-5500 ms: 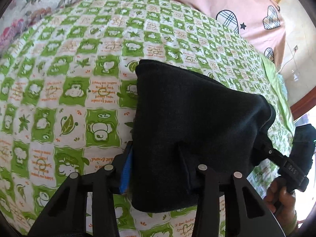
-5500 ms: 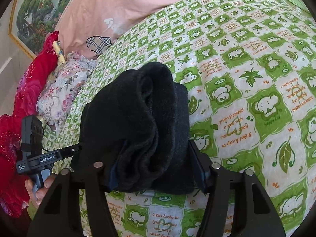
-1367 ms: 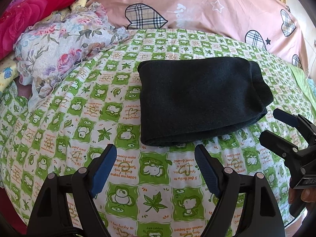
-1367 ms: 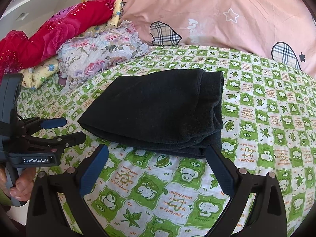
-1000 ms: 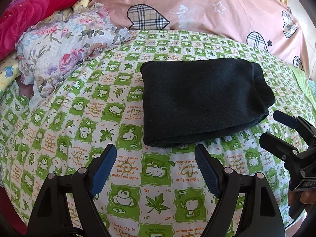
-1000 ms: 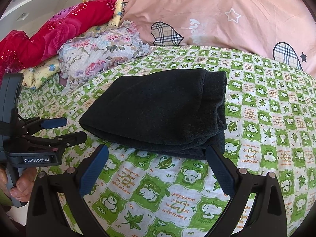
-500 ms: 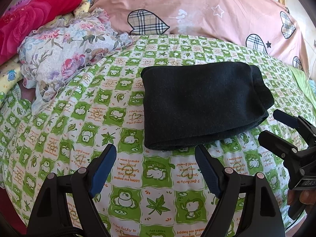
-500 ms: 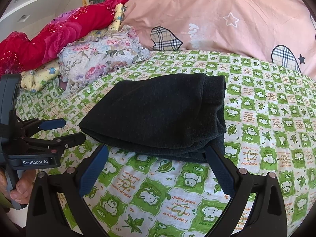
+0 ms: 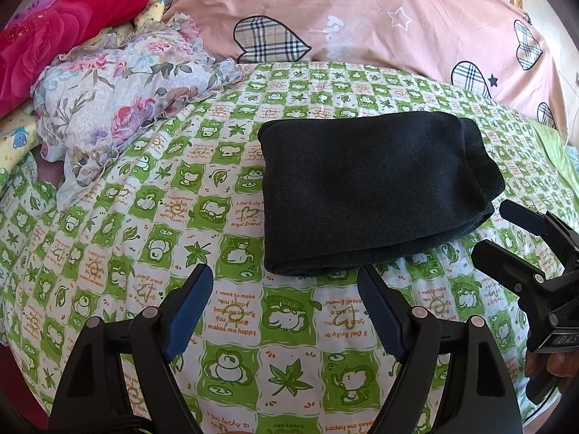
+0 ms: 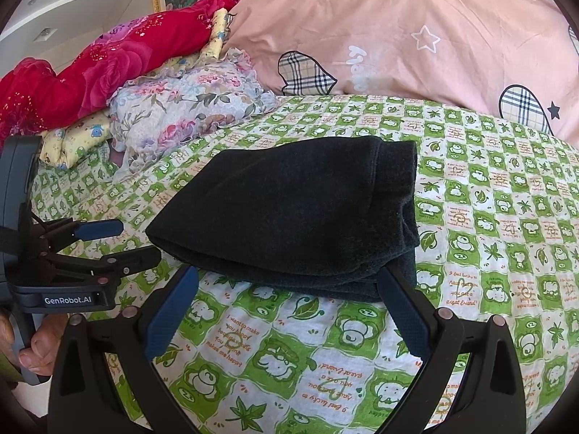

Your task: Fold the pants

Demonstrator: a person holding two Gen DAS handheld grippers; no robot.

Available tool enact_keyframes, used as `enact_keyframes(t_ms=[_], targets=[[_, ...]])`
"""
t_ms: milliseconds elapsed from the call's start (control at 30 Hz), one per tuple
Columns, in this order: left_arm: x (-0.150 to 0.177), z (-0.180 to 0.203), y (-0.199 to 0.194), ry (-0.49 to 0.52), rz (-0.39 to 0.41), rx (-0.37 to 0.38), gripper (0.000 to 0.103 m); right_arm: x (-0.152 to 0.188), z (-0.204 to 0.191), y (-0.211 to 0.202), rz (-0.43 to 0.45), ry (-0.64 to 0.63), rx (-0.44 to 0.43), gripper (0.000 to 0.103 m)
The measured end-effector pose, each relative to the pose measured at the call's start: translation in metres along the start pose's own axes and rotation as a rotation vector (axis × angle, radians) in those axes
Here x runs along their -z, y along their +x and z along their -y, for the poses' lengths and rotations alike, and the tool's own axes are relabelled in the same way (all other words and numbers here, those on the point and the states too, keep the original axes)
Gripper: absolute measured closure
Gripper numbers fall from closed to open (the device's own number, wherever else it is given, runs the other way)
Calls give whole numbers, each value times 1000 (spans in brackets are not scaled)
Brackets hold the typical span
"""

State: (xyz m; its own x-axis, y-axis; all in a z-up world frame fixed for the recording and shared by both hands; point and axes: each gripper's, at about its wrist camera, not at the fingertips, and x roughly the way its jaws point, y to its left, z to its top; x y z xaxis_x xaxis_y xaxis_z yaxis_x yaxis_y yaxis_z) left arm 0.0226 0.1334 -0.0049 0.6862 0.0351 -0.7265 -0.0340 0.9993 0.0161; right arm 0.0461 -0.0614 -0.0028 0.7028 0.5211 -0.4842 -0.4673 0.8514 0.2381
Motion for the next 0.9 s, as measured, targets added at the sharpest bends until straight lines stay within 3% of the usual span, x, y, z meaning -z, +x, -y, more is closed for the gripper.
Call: enact_keyframes(t_ms=[900], targets=[[-1,1,-1,6,3,4,20,0,-2,1,1,-1,-2,4]])
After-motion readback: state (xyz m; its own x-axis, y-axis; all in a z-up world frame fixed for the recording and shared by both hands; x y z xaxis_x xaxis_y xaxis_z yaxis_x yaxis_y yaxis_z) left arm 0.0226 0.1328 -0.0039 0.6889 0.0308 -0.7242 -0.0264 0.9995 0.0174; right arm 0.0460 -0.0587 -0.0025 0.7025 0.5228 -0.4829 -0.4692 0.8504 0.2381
